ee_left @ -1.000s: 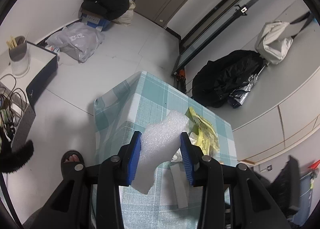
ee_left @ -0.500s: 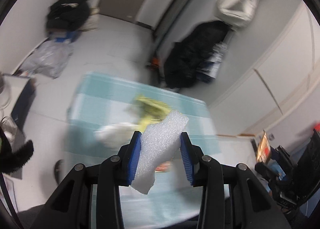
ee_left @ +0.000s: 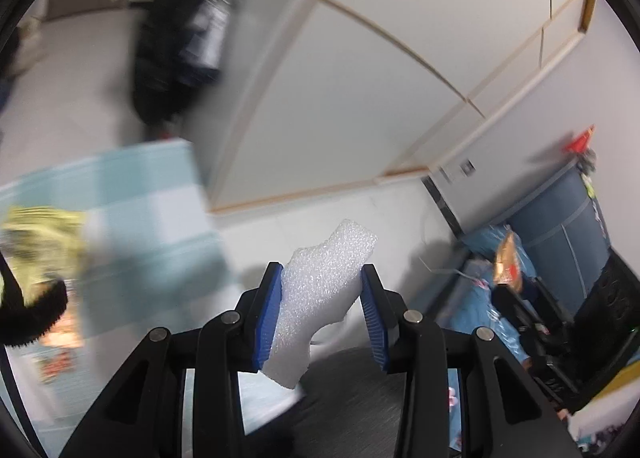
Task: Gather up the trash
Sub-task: 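Carry foam sheet in left gripper while right gripper carries gold wrapper to bin, then open both grippers over the white bin, dropping foam and wrapper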
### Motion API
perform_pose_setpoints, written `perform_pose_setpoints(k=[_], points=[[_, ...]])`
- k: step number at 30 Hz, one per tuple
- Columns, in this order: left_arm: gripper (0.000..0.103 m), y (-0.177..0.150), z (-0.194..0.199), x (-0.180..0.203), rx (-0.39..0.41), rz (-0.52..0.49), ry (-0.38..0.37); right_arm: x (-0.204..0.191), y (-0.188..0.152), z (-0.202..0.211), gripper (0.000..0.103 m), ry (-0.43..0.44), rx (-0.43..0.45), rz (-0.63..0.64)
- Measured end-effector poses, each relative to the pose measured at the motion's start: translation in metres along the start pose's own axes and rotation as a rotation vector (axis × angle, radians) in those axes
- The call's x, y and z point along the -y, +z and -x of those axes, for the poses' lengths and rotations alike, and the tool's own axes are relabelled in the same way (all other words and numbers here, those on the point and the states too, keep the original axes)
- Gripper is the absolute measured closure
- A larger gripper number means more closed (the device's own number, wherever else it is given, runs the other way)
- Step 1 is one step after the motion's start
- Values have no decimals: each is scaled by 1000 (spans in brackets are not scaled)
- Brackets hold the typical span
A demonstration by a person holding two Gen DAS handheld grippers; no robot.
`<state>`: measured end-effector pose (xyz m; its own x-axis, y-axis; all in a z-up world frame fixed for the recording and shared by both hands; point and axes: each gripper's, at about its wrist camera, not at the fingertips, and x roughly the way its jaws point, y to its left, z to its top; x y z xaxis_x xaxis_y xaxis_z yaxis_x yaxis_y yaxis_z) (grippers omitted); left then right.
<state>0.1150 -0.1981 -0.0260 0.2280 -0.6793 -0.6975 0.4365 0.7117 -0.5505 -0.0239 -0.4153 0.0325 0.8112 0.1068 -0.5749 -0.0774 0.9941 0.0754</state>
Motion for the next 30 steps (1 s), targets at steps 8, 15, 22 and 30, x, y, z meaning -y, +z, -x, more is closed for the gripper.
perform_pose_setpoints(k=[8, 15, 22, 30], points=[[69, 20, -110, 11, -230, 25, -60, 98, -52, -54, 51, -94, -158, -227], [69, 21, -180, 10, -366, 38, -49, 150, -116, -126, 51, -82, -327, -374], [69, 18, -237, 11, -499, 78, -55, 170, -164, -187, 51, -60, -469, -454], [69, 15, -274, 10, -563, 118, -34, 181, -208, -216, 44, -40, -570, -470]])
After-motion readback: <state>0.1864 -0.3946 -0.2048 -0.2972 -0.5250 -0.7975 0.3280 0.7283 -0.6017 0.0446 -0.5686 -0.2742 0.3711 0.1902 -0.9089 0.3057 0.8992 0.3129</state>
